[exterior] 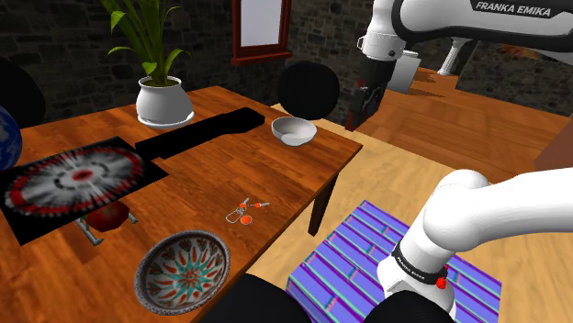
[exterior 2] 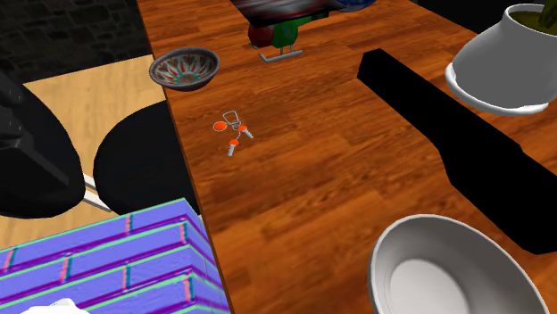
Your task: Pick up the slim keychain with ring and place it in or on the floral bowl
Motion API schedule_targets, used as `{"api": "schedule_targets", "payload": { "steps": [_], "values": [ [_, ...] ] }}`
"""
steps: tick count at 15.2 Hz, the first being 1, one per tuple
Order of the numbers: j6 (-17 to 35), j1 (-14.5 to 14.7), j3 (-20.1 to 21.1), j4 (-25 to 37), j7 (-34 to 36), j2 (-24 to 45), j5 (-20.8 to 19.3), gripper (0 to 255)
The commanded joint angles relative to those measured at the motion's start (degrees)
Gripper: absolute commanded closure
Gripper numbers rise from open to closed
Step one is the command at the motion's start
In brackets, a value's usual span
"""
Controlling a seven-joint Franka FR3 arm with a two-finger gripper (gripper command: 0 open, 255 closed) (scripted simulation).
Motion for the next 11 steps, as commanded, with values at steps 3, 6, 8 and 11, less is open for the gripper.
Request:
{"api": "schedule_targets", "payload": {
  "steps": [3, 6, 8, 11],
  "values": [
    [2.14, 0.65, 2.09, -1.96, 2.9, 0.31, 1.82, 0],
    [5.59, 1.71, 5.3, -4.39, 7.19, 1.43, 4.56, 0],
    [8.06, 2.44, 7.5, -5.65, 10.01, 2.62, 6.34, 0],
    [11.98, 3.47, 10.87, -6.96, 14.17, 5.11, 8.91, 0]
  ]
}}
